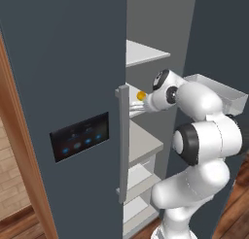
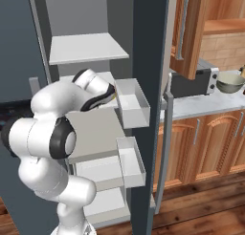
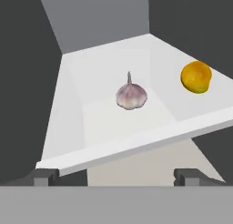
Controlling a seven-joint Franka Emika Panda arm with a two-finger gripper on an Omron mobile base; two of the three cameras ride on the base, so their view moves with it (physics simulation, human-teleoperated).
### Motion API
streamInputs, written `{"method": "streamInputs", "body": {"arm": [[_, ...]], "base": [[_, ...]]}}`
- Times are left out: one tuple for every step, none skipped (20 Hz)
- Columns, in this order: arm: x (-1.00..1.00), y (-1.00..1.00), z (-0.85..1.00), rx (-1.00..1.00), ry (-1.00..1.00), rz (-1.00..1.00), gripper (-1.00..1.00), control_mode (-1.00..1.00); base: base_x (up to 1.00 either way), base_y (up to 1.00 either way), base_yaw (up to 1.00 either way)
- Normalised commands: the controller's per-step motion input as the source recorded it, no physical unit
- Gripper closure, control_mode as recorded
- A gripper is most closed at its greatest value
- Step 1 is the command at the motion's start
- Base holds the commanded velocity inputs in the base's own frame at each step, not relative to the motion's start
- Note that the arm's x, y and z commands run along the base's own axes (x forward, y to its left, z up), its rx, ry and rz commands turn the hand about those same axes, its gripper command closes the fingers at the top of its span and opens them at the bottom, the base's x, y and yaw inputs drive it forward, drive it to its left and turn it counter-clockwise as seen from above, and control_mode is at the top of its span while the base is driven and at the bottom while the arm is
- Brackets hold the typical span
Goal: Retrieve the bottle and the shaker from the cabinet and place them next to the mixing bowl on the counter. Then add garlic from the fridge to the mixing bowl.
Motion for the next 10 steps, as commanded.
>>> {"method": "streamInputs", "body": {"arm": [[0.36, 0.00, 0.03, 0.00, 0.11, 0.09, -1.00, -1.00], [0.37, 0.00, 0.09, 0.00, 0.11, 0.09, -1.00, -1.00], [0.34, 0.00, 0.09, 0.00, 0.11, 0.09, -1.00, -1.00], [0.33, -0.02, 0.11, 0.00, 0.11, 0.09, -1.00, -1.00], [0.33, 0.00, 0.14, 0.00, 0.10, 0.09, -1.00, -1.00], [0.32, 0.00, 0.19, 0.00, 0.09, 0.09, -1.00, -1.00], [0.29, 0.00, 0.20, 0.00, 0.07, 0.09, -1.00, -1.00], [0.25, 0.00, 0.22, 0.00, 0.06, 0.09, -1.00, -1.00], [0.29, 0.00, 0.16, 0.00, 0.08, 0.09, -1.00, -1.00], [0.33, 0.00, 0.12, 0.00, 0.09, 0.09, -1.00, -1.00]], "base": [[0.00, 0.00, 0.00], [0.00, 0.00, 0.00], [0.00, 0.00, 0.00], [0.00, 0.00, 0.00], [0.00, 0.00, 0.00], [0.00, 0.00, 0.00], [0.00, 0.00, 0.00], [0.00, 0.00, 0.00], [0.00, 0.00, 0.00], [0.00, 0.00, 0.00]]}}
